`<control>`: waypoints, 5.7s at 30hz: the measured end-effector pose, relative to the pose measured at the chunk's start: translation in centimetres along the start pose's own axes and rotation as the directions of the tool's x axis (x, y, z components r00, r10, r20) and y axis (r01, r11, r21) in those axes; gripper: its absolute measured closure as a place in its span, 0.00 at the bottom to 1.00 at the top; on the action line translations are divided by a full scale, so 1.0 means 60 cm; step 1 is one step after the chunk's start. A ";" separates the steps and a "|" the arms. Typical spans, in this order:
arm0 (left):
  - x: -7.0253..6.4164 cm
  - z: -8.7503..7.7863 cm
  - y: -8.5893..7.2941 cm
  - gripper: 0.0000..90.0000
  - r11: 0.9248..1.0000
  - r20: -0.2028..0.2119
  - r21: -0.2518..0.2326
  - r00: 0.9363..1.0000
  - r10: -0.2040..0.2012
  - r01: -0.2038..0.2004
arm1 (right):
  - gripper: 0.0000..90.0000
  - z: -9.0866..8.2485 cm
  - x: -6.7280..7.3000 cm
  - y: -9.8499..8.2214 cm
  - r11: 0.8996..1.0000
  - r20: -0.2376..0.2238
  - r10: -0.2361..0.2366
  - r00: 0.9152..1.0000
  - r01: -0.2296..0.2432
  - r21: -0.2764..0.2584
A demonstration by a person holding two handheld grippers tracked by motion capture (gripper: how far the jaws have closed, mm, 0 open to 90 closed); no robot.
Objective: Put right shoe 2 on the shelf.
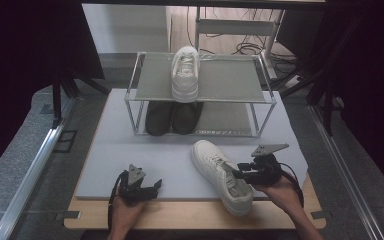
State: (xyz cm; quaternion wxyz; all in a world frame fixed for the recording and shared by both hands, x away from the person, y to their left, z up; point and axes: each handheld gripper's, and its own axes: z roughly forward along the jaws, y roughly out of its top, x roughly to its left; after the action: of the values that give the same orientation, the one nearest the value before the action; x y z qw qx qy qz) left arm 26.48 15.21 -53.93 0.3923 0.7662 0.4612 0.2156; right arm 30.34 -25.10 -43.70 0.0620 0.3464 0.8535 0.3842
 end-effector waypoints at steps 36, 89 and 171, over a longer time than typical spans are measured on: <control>0.001 0.000 0.000 0.15 1.000 0.001 0.003 1.000 0.004 -0.004 | 0.94 -0.022 -0.054 0.013 0.931 -0.221 0.359 0.907 -0.366 0.008; 0.002 0.001 0.001 0.15 1.000 0.003 0.003 1.000 0.003 -0.003 | 0.94 -0.182 -0.099 0.165 0.853 -0.369 0.406 0.836 -0.492 -0.175; 0.002 0.000 0.001 0.15 1.000 0.000 0.006 1.000 0.009 -0.009 | 0.97 -0.176 -0.174 0.208 0.836 -0.028 0.372 0.928 -0.347 -0.425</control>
State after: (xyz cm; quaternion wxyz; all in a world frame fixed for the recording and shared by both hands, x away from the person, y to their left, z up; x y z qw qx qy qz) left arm 26.57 15.29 -53.90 0.3890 0.7693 0.4584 0.2159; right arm 41.07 -32.46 -29.32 0.0860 0.4892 0.6675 0.5548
